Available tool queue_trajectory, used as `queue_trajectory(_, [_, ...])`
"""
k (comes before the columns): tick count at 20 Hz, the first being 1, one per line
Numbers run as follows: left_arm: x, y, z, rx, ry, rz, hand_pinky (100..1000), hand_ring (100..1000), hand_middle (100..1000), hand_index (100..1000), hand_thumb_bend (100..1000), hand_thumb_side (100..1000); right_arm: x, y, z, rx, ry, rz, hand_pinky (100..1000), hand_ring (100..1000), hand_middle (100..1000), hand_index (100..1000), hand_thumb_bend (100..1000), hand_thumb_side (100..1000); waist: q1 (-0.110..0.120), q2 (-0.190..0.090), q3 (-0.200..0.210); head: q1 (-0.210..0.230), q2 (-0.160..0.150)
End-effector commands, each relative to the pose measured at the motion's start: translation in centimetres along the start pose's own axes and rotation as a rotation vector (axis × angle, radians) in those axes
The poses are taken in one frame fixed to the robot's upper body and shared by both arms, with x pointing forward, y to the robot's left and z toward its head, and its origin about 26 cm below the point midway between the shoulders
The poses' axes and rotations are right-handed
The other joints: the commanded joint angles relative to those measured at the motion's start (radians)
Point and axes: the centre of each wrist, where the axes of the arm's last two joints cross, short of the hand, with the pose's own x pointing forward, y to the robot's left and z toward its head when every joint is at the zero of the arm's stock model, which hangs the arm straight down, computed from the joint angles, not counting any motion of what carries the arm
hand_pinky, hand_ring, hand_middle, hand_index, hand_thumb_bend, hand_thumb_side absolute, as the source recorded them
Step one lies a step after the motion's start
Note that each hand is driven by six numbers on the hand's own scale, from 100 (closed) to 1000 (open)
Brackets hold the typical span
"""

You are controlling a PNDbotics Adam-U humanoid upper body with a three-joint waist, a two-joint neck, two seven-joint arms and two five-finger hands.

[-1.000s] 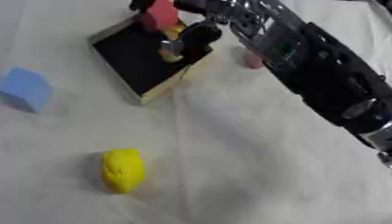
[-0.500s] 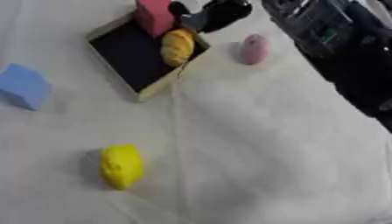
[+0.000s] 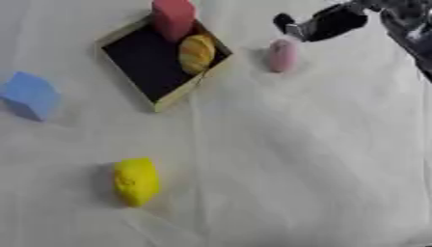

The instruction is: Pick up objects on the table and place them in the box.

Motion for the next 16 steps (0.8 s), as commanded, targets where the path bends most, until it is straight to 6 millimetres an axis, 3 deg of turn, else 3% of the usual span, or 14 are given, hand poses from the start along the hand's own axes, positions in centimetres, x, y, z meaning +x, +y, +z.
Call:
queue_trajectory(1, [0.6, 0.4, -0.6, -0.007, -0.028, -0.017, 684, 671, 608, 755, 100, 597, -0.7, -1.6, 1.0, -0.016, 0.030, 0.068, 873, 866, 779, 879, 269, 253, 0.021, -0.029, 0.001, 0.000, -0.015])
queue_trajectory(9, [0.6, 0.3, -0.7, -0.003, -0.035, -0.014, 683, 672, 608, 755, 100, 597, -2.1, 0.0, 0.9, 0.060, 0.084, 0.080, 878, 882, 800, 892, 286, 261, 0.030, -0.016, 0.009, -0.013, -0.045])
queue_trajectory(16, [0.6, 0.2, -0.8, -0.005, -0.039, -0.011, 683, 673, 608, 755, 100, 597, -3.6, 1.1, -0.3, 0.071, 0.132, 0.067, 878, 885, 803, 893, 299, 266, 0.032, -0.004, 0.016, -0.020, -0.051])
